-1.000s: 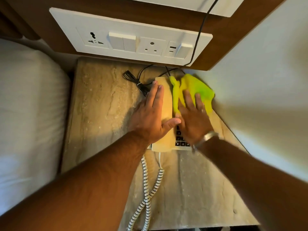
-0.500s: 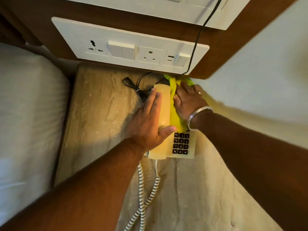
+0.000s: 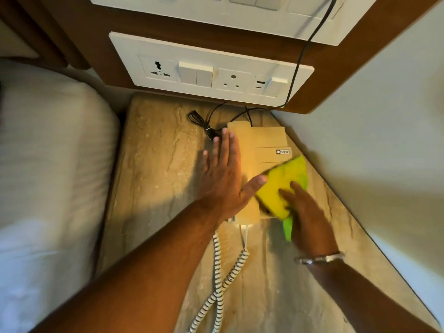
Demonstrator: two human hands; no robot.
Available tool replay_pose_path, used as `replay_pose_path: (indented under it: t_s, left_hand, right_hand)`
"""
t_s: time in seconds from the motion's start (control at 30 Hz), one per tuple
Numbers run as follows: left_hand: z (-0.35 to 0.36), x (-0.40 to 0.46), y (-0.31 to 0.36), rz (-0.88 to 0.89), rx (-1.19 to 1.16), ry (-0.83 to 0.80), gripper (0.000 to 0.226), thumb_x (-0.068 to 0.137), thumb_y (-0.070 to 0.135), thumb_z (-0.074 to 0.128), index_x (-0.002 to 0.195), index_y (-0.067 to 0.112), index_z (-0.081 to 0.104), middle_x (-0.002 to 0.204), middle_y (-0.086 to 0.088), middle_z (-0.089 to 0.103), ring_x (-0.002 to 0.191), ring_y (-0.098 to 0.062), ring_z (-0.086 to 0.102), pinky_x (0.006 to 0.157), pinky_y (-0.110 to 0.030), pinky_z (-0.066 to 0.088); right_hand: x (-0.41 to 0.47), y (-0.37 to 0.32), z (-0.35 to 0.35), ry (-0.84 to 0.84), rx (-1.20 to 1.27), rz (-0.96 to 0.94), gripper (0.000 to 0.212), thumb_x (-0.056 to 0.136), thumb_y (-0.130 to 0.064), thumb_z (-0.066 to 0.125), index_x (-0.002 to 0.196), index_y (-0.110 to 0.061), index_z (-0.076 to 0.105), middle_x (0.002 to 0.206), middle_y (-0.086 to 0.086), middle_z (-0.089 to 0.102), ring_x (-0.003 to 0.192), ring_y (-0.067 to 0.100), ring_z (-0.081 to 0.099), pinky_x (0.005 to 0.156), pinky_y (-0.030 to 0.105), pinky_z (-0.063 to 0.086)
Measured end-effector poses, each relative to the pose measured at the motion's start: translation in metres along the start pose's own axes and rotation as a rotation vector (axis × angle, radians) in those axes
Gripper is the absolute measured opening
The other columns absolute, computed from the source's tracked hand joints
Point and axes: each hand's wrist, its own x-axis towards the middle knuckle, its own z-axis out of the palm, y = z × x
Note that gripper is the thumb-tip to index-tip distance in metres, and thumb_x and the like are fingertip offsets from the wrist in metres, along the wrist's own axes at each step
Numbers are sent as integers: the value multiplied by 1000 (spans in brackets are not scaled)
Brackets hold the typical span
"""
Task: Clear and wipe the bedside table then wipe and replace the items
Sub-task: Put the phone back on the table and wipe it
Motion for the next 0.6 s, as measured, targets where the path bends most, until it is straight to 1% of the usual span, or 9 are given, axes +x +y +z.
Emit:
replay_pose_path:
  t_s: [0.1,0.13,0.17,0.23,0.3,0.37,0.43,0.53,0.6]
  left_hand:
    - [0,-34,-26,7,64,-68,120,72,94,11,154,12,-19,166,-9,-16,152,-23,-18,124,-46,-7]
    - [1,-45,-31,1,111,-115,123,71,95,15,155,12,-17,166,-8,-13,152,-23,-19,124,-48,-7]
    - [5,-53,-33,-3,148,-159,125,70,96,18,156,11,-13,167,-8,-8,152,-23,-18,123,-49,-7]
    - [15,-62,-31,-14,151,-176,120,73,90,22,158,9,0,168,-7,6,154,-22,-12,122,-50,-11]
    - [22,-63,-28,-35,93,-145,112,78,86,28,159,11,7,168,-4,10,154,-19,-10,120,-49,-16]
    - [25,-64,-27,-39,54,-122,106,83,83,32,159,14,7,168,0,6,153,-17,-12,119,-50,-20]
    - [25,-64,-29,-38,29,-106,105,83,84,29,159,15,6,168,0,2,153,-19,-16,116,-48,-25]
    - [26,-66,-29,-23,52,-94,105,78,85,21,159,18,14,168,-3,6,153,-22,-13,114,-46,-27]
    - [24,-68,-29,-33,27,-65,94,79,80,31,155,24,30,165,-5,21,154,-28,-1,116,-47,-23]
  right_hand:
    - [42,-30,-30,96,73,-90,55,85,1,42,137,-15,44,146,13,41,134,28,38,110,33,32]
    - [58,-44,-34,59,49,-150,56,85,0,41,139,-15,43,147,13,39,136,28,36,111,33,30]
    - [76,-57,-32,-21,18,-202,59,84,0,41,141,-17,40,149,12,36,137,31,34,111,39,30]
    - [109,-76,-16,-264,-93,-242,62,86,-3,40,145,-21,32,155,9,25,141,35,23,113,49,27]
    - [139,-90,3,-425,-253,-174,66,88,-5,44,148,-24,23,159,4,10,144,37,11,115,45,21]
    - [165,-102,11,-412,-314,-139,65,89,-9,45,149,-20,22,159,7,9,144,34,10,117,40,15]
    - [176,-107,12,-376,-304,-139,61,91,-13,45,148,-18,24,158,10,13,145,30,13,117,34,12]
    - [134,-93,10,-322,-251,-171,62,90,-6,46,148,-19,27,159,8,9,144,39,8,110,44,27]
    - [69,-72,15,-269,-205,-324,70,82,3,50,146,-18,29,157,11,12,139,48,12,96,54,41]
